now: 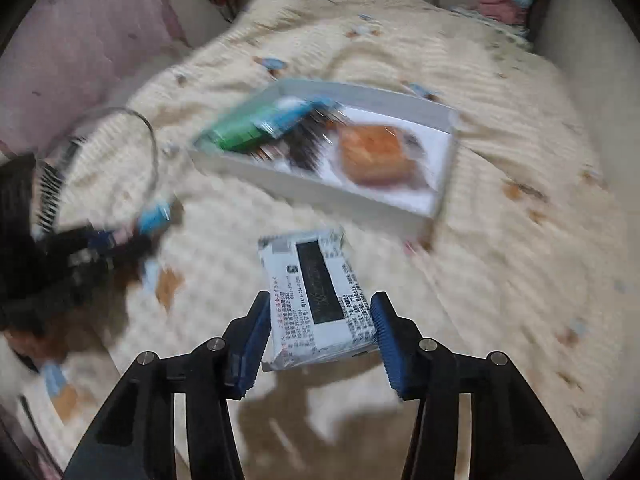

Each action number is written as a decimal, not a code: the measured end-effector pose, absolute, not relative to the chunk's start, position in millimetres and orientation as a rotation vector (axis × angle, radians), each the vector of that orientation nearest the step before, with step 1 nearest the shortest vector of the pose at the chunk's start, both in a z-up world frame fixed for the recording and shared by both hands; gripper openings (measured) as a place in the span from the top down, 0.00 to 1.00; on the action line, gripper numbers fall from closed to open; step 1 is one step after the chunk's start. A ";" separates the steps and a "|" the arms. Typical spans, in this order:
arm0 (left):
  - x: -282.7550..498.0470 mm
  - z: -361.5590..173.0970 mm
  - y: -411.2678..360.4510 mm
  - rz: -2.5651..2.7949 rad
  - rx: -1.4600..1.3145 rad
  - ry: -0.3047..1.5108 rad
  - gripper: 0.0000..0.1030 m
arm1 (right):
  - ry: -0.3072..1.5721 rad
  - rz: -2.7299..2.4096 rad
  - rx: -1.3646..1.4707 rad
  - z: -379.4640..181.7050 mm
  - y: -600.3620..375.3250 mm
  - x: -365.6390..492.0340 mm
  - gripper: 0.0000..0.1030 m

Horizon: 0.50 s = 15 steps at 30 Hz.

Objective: Organize objects
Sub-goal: 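Carry the candy packet and white snack with both tools over the box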

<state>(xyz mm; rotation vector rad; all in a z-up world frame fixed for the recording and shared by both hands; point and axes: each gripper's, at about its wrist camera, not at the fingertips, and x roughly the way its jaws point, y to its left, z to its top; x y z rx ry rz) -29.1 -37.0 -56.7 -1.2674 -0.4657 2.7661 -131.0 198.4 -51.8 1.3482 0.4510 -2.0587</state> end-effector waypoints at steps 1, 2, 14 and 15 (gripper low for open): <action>-27.9 -55.3 -37.0 2.768 -1.260 -0.468 0.72 | 0.429 -2.051 1.414 -53.5 204.5 -126.0 0.51; -26.8 -53.9 -36.9 2.768 -1.252 -0.472 0.72 | 0.406 -2.036 1.458 -56.3 207.9 -122.6 0.51; -25.2 -52.4 -35.0 2.761 -1.249 -0.469 0.72 | 0.582 -2.008 1.420 -48.8 197.9 -125.3 0.23; -24.9 -51.9 -35.2 2.764 -1.246 -0.467 0.72 | 0.588 -1.999 1.410 -48.5 195.0 -127.7 0.23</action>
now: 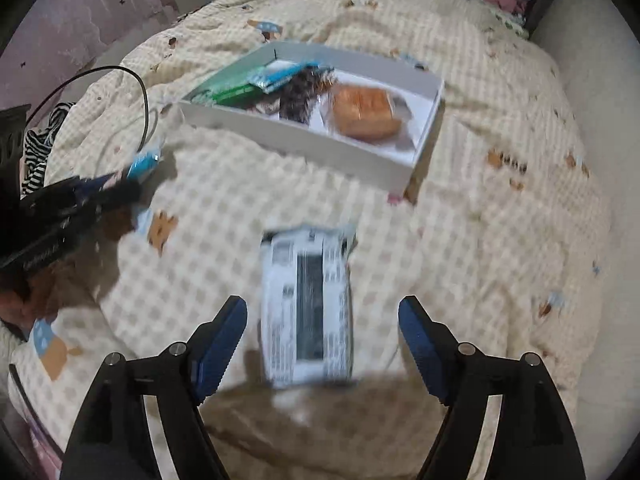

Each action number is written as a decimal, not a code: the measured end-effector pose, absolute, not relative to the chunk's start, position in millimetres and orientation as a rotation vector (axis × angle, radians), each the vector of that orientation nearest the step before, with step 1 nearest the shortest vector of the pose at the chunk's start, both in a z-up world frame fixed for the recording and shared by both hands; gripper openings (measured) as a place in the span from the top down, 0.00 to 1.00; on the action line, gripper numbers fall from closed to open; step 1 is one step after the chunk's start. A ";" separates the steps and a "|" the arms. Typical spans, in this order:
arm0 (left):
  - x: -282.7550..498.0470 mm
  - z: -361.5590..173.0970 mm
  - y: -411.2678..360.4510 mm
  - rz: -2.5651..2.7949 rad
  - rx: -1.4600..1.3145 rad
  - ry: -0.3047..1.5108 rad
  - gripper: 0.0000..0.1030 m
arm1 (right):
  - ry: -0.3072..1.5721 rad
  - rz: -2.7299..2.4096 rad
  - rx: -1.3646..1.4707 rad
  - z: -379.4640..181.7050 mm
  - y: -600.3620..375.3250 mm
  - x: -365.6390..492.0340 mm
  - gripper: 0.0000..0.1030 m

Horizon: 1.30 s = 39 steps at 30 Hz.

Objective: Organize objects
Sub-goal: 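Carry the candy packet and white snack with both tools over the box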

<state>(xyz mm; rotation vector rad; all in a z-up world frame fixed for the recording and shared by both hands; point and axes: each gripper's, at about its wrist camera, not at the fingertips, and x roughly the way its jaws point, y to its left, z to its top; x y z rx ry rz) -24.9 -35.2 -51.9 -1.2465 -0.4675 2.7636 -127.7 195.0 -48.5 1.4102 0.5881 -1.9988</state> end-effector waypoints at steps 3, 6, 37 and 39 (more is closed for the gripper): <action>-24.3 -51.0 -35.9 2.770 -1.244 -0.467 0.72 | 0.579 -1.935 1.412 -55.9 185.5 -129.1 0.23; -24.1 -51.5 -36.5 2.769 -1.246 -0.469 0.72 | 0.588 -1.913 1.425 -66.9 181.1 -131.1 0.43; -12.3 -30.7 -24.9 2.812 -1.155 -0.399 0.74 | -0.078 -1.824 1.068 -67.2 230.7 -84.5 0.54; -16.2 -35.5 -25.3 2.810 -1.209 -0.401 0.74 | -0.012 -1.827 1.102 -71.3 222.8 -83.4 0.54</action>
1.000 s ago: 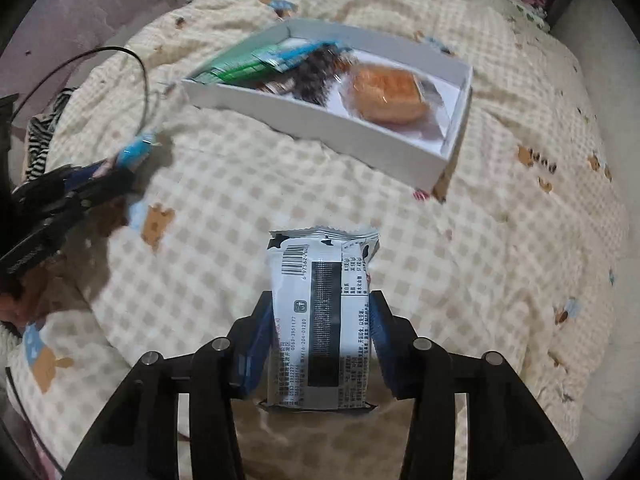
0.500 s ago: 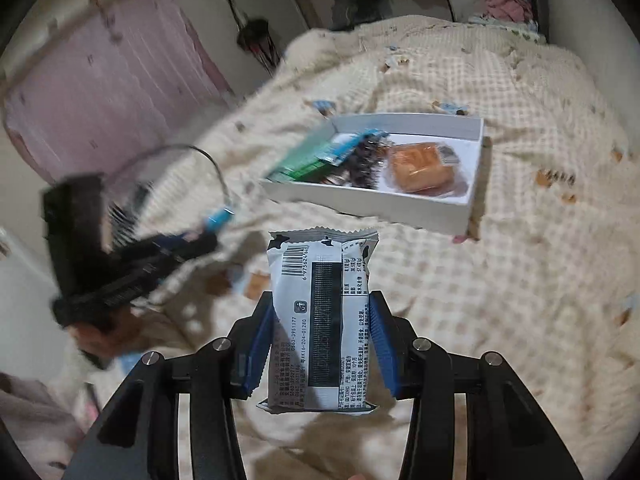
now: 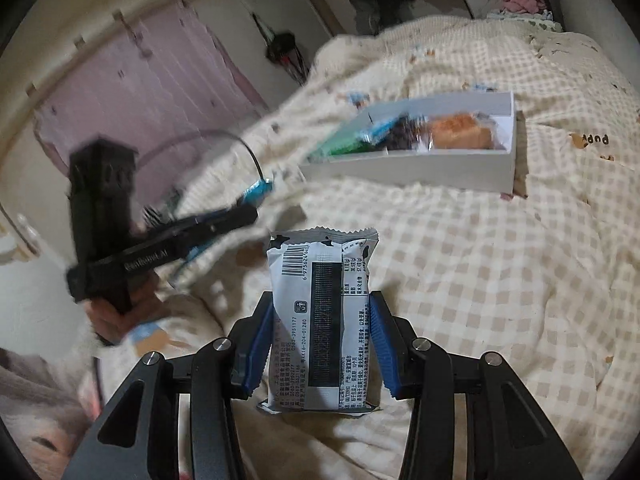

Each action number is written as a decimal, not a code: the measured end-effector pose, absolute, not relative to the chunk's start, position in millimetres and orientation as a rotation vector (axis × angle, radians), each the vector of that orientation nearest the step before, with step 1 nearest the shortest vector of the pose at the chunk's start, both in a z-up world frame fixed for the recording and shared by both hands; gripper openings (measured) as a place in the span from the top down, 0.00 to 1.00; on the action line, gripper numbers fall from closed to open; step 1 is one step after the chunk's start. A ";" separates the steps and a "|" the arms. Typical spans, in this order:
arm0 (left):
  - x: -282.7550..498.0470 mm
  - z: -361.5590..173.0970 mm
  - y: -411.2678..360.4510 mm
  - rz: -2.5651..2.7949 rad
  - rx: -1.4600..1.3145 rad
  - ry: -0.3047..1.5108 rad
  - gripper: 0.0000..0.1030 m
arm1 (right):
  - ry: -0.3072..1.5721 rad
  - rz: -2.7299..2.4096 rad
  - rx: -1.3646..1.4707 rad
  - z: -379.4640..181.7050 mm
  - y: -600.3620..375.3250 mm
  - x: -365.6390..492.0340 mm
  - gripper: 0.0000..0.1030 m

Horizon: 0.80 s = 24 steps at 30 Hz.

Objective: Organize objects
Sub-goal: 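Carry the candy packet and white snack with both tools over the box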

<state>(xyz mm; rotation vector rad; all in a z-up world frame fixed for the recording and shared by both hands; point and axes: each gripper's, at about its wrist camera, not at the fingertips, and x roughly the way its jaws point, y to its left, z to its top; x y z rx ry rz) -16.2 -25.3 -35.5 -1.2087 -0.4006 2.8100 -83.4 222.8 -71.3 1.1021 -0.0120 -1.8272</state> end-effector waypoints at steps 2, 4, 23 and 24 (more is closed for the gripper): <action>-17.3 -36.0 -26.5 2.813 -1.223 -0.406 0.74 | 0.034 -1.821 1.105 -72.4 216.0 -81.0 0.54; -17.4 -34.6 -26.8 2.814 -1.220 -0.405 0.74 | 0.046 -1.817 1.103 -70.4 215.5 -82.2 0.54; -131.6 38.0 -49.2 3.017 -1.041 -0.372 0.74 | -0.120 -1.962 0.712 12.3 199.8 -198.7 0.54; -141.1 38.4 -49.3 3.026 -1.033 -0.376 0.74 | -0.144 -1.984 0.723 10.0 197.8 -206.7 0.54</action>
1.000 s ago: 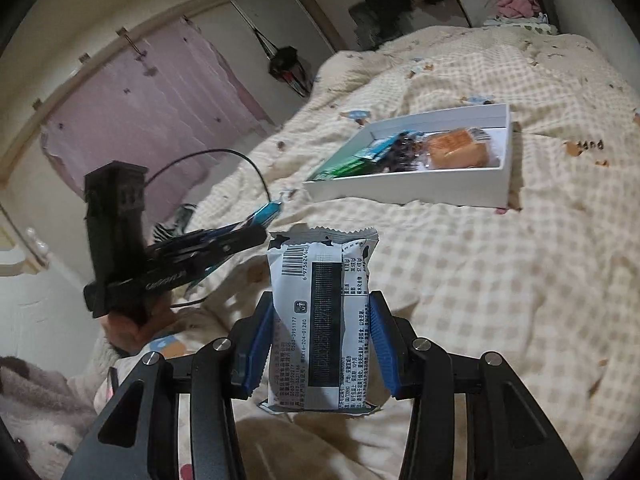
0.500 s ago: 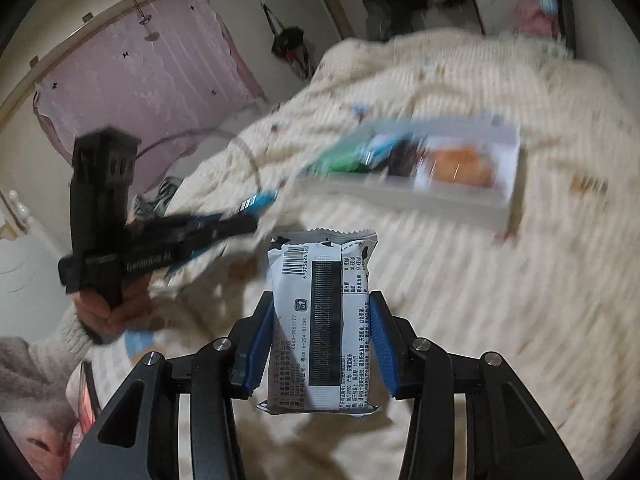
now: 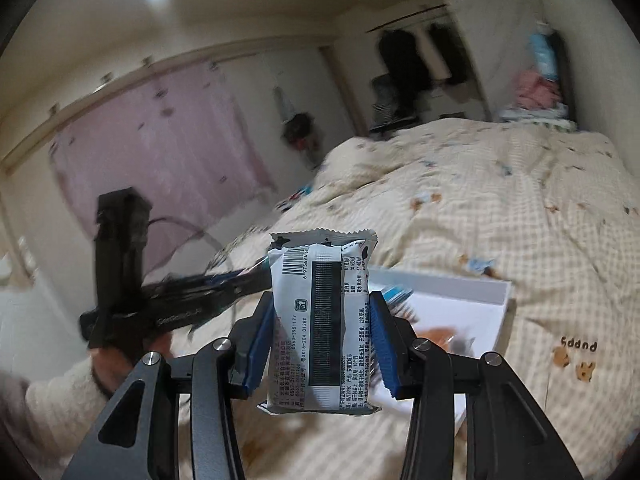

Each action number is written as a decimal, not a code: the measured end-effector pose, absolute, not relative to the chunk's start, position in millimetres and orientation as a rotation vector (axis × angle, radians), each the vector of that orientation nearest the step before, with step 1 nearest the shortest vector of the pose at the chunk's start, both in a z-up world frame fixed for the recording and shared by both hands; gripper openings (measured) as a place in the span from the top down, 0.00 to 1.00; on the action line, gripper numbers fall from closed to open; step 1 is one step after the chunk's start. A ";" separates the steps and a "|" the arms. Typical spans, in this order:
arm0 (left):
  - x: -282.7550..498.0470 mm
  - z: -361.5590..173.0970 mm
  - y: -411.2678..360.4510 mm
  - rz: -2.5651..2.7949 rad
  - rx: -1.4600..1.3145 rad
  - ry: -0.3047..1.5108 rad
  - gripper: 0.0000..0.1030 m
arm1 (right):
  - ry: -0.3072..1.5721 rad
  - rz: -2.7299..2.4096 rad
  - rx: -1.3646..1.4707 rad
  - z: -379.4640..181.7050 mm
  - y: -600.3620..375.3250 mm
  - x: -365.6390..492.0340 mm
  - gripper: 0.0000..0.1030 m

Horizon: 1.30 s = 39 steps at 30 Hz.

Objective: Organize objects
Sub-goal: 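Carry the candy packet and white snack with both tools over the box, then lower both packets into the box and open both tools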

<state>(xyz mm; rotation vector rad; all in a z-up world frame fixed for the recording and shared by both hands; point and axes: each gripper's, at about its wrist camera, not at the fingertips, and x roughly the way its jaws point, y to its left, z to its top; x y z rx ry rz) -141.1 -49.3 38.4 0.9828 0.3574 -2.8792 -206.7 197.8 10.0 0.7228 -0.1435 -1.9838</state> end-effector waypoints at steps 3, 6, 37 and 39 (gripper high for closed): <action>-174.6 31.3 -46.8 -2.816 0.987 0.398 0.74 | -0.234 -2.073 0.786 -5.2 190.8 -235.3 0.54; -201.4 15.5 -41.9 -2.799 1.031 0.471 0.74 | -0.301 -2.138 0.879 -25.5 181.4 -259.2 0.54; -205.0 -88.2 -60.8 -2.691 1.159 0.587 0.57 | -0.196 -2.333 0.938 -100.6 132.8 -252.4 0.52; -204.2 -88.0 -62.9 -2.695 1.155 0.610 0.48 | -0.210 -2.331 0.936 -100.1 134.5 -253.6 0.51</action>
